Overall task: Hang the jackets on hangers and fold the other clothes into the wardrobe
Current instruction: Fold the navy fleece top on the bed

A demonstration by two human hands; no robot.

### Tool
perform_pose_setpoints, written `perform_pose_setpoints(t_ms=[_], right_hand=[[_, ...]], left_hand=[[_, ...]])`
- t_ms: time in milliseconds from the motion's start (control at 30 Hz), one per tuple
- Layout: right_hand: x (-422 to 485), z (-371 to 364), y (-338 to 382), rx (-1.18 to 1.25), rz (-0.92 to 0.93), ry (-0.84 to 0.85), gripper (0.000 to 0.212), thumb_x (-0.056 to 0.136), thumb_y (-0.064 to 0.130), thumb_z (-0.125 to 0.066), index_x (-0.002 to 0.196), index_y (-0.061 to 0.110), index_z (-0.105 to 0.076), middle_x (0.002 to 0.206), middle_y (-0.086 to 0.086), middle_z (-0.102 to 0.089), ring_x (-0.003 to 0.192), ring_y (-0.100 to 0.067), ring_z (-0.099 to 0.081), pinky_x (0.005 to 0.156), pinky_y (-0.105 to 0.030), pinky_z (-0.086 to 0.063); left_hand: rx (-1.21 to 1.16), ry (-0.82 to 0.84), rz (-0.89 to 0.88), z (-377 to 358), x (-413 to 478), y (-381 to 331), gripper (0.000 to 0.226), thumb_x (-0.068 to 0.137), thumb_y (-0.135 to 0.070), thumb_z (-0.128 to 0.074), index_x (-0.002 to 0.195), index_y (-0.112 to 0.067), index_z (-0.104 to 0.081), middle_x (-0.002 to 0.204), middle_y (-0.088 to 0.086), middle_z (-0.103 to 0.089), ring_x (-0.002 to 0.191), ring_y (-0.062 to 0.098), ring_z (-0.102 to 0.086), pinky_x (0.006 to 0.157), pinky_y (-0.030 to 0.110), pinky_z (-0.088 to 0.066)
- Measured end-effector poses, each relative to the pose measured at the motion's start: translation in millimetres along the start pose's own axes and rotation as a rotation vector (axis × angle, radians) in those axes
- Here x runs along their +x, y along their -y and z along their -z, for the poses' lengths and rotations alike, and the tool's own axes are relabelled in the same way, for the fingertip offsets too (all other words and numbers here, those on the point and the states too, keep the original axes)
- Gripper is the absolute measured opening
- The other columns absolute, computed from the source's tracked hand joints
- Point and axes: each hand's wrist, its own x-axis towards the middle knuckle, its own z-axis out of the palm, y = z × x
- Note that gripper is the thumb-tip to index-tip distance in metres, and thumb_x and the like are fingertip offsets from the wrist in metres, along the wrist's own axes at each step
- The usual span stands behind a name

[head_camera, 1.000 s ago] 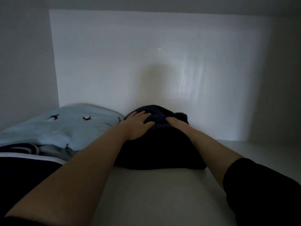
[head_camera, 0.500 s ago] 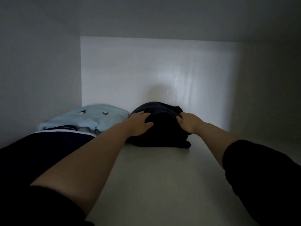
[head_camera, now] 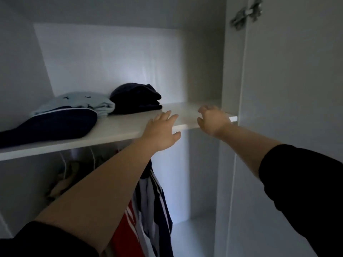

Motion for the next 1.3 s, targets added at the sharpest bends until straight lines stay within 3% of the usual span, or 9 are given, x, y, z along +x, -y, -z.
perform_pose_setpoints(t_ms=[200,367,500,600,833,933,1300], right_hand=[[-143,71,-55,-0.225,-0.084,-0.066,0.048,0.093,0.017,-0.043,0.138,0.0,-0.042,0.152,-0.019,-0.029,0.142,-0.031,-0.021,0.116,-0.043,-0.013],[-260,125,-108,-0.327,-0.175,-0.125,0.049,0.08,0.012,-0.046,0.125,-0.006,-0.054,0.145,-0.026,-0.039,0.139,-0.039,-0.031,0.114,-0.05,-0.019],[-353,163,-149,-0.378,-0.309,-0.128,0.05,0.084,0.006,-0.046,0.134,-0.002,-0.046,0.153,-0.02,-0.028,0.144,-0.033,-0.019,0.118,-0.044,-0.009],[-423,195,-184,-0.4,-0.426,-0.116,0.053,0.09,0.013,-0.043,0.141,0.002,-0.036,0.158,-0.015,-0.018,0.147,-0.028,-0.01,0.119,-0.041,-0.004],[-621,268,-261,-0.452,-0.667,-0.072,0.054,0.091,0.018,-0.045,0.142,0.005,-0.034,0.157,-0.013,-0.02,0.146,-0.027,-0.012,0.12,-0.042,-0.009],[-706,294,-290,-0.467,-0.758,-0.031,0.054,0.09,0.018,-0.047,0.141,0.005,-0.035,0.156,-0.013,-0.021,0.145,-0.026,-0.014,0.119,-0.042,-0.011],[-924,334,-388,-0.469,-1.048,0.048,0.058,0.09,0.021,-0.047,0.144,0.007,-0.029,0.158,-0.013,-0.017,0.146,-0.026,-0.012,0.118,-0.045,-0.012]], left_hand=[[-0.075,-0.02,-0.154,-2,-56,-112,0.069,0.093,-0.039,-0.048,0.151,-0.021,-0.016,0.16,0.003,-0.01,0.147,0.02,-0.007,0.117,0.044,-0.013],[-0.139,-0.073,-0.305,1,-99,-213,0.069,0.093,-0.035,-0.05,0.151,-0.017,-0.019,0.159,0.005,-0.012,0.146,0.022,-0.012,0.117,0.042,-0.016],[-0.153,-0.099,-0.471,-1,-133,-303,0.067,0.092,-0.033,-0.05,0.151,-0.016,-0.022,0.158,0.008,-0.016,0.145,0.023,-0.015,0.116,0.042,-0.017],[-0.184,-0.087,-0.571,2,-160,-377,0.067,0.092,-0.033,-0.05,0.15,-0.015,-0.022,0.158,0.009,-0.015,0.145,0.023,-0.014,0.116,0.041,-0.018],[-0.282,-0.085,-0.781,-3,-266,-574,0.066,0.092,-0.037,-0.046,0.15,-0.015,-0.022,0.157,0.008,-0.016,0.144,0.024,-0.014,0.114,0.043,-0.021],[-0.275,-0.018,-0.834,-9,-323,-652,0.068,0.093,-0.04,-0.043,0.151,-0.017,-0.015,0.159,0.007,-0.008,0.146,0.023,-0.006,0.116,0.048,-0.014],[-0.276,0.099,-1.057,-38,-438,-865,0.071,0.094,-0.038,-0.043,0.152,-0.018,-0.007,0.16,0.007,0.001,0.147,0.025,0.0,0.117,0.049,-0.008]])
